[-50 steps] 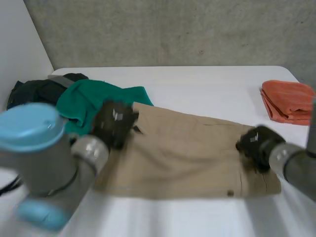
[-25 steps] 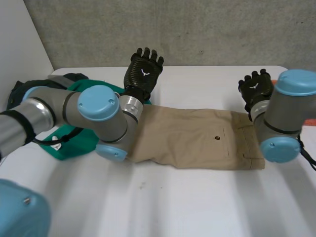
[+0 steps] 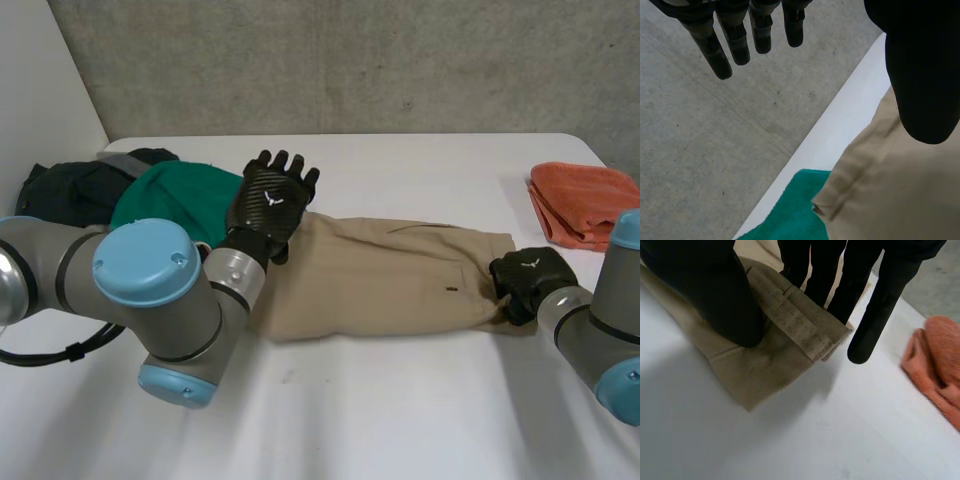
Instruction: Fold the laundry.
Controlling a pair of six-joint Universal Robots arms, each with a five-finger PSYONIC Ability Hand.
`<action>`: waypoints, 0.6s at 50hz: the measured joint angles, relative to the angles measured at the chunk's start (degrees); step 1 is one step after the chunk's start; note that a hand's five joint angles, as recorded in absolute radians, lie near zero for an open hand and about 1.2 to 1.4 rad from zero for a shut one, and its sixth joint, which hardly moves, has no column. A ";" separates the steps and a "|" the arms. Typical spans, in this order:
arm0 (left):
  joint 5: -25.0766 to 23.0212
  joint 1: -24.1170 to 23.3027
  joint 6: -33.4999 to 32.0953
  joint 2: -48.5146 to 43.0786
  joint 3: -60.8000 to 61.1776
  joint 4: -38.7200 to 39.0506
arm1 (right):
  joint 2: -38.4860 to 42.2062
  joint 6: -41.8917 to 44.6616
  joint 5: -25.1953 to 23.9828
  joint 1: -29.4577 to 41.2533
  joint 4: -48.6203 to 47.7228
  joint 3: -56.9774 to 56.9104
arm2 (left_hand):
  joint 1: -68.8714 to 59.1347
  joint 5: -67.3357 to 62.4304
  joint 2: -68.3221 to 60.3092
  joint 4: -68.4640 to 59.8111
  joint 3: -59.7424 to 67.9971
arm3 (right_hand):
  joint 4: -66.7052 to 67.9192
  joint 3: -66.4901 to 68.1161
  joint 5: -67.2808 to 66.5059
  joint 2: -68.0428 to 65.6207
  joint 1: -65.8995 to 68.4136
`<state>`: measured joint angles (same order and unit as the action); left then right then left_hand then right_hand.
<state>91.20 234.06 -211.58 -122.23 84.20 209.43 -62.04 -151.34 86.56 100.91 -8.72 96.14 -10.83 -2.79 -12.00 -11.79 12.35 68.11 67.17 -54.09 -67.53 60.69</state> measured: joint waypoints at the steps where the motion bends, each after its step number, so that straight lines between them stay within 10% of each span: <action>1: 0.01 0.00 -0.01 0.29 0.15 0.01 | -0.31 0.33 0.31 -0.31 -0.51 0.17 | 0.00 0.00 0.00 0.00 0.00 | 0.22 0.00 0.00 0.00 0.00; 13: -0.14 0.69 1.13 8.52 5.51 0.01 | -10.31 23.56 4.12 -5.16 -3.53 2.80 | 0.00 0.00 0.00 0.00 0.00 | 0.50 0.57 -2.61 -0.21 3.25; 19: -0.06 1.88 3.15 10.10 7.28 -0.02 | -9.62 28.54 1.29 6.99 -9.14 -0.81 | 0.00 0.00 0.00 0.00 0.00 | 0.62 1.02 -2.61 -0.25 3.59; 25: 0.16 2.53 4.89 10.41 8.09 -0.07 | -2.25 29.43 -11.71 23.51 -15.74 -2.44 | 0.00 0.00 0.00 0.00 0.00 | 0.65 1.20 -2.64 -0.40 3.59; 30: 0.27 2.60 5.41 10.71 8.27 -0.12 | 3.17 30.37 -16.19 29.02 -12.64 -3.34 | 0.00 0.00 0.00 0.00 0.00 | -44.89 -42.75 41.31 45.90 -40.07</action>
<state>91.47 236.66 -206.17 -111.51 92.48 209.31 -58.87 -120.97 70.38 129.94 -21.36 92.80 -10.83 -2.79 -12.00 -11.79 12.35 23.22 24.43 -12.78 -21.63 20.62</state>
